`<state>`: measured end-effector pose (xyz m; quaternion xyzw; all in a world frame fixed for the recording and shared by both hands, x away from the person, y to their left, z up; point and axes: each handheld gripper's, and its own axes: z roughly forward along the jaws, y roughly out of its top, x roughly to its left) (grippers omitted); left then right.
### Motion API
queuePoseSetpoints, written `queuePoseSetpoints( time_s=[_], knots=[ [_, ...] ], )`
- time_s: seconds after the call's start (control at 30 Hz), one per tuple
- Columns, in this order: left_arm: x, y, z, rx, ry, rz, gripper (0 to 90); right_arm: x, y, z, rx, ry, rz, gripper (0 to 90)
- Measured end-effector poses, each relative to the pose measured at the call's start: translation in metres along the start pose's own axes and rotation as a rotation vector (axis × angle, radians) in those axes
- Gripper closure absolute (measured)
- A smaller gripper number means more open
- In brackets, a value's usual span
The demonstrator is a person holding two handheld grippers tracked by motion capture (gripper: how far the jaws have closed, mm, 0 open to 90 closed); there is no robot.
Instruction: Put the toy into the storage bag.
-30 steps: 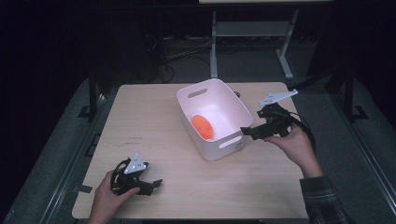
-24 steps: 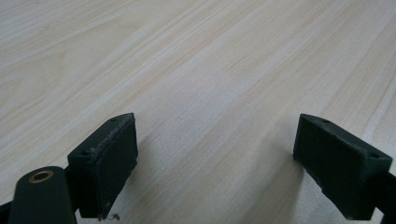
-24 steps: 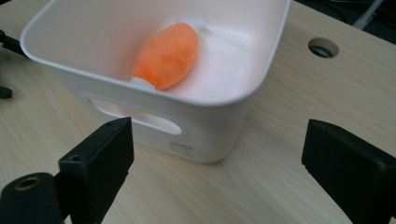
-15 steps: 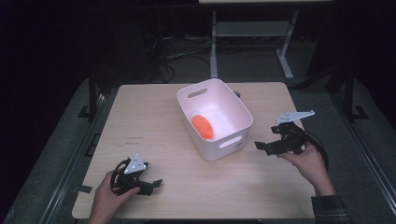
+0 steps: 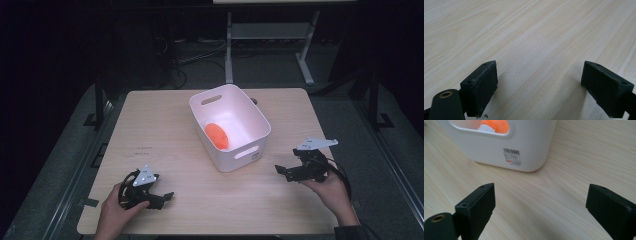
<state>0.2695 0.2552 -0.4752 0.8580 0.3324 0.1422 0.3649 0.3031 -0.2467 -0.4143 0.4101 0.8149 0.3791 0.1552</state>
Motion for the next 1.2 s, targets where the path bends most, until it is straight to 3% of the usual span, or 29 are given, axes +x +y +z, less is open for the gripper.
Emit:
queuePoseSetpoints(
  time_s=[0.27, 0.53, 0.67, 0.9, 1.03, 1.2],
  knots=[
    [0.0, 0.0, 0.0, 0.001, 0.0, 0.0, 12.8, 0.007, -0.029, 0.01, -0.012, -0.015, -0.004, 8.5],
    [0.0, 0.0, 0.0, 0.0, -0.001, 0.0, 12.8, 0.009, -0.054, 0.011, -0.042, -0.067, 0.009, 8.4],
    [0.0, 0.0, 0.0, 0.001, 0.0, 0.001, 12.8, 0.009, -0.069, 0.015, 0.006, -0.089, 0.003, 7.8],
    [0.0, 0.0, 0.0, 0.0, -0.001, 0.001, 12.8, 0.01, -0.075, 0.018, 0.032, -0.092, -0.003, 7.4],
    [0.0, 0.0, 0.0, 0.0, 0.0, 0.0, 12.8, 0.006, -0.075, 0.019, 0.044, -0.071, 0.031, 7.2],
    [0.0, 0.0, 0.0, 0.003, 0.0, 0.001, 12.8, 0.007, -0.075, 0.019, 0.045, -0.071, 0.03, 7.1]
  ],
)
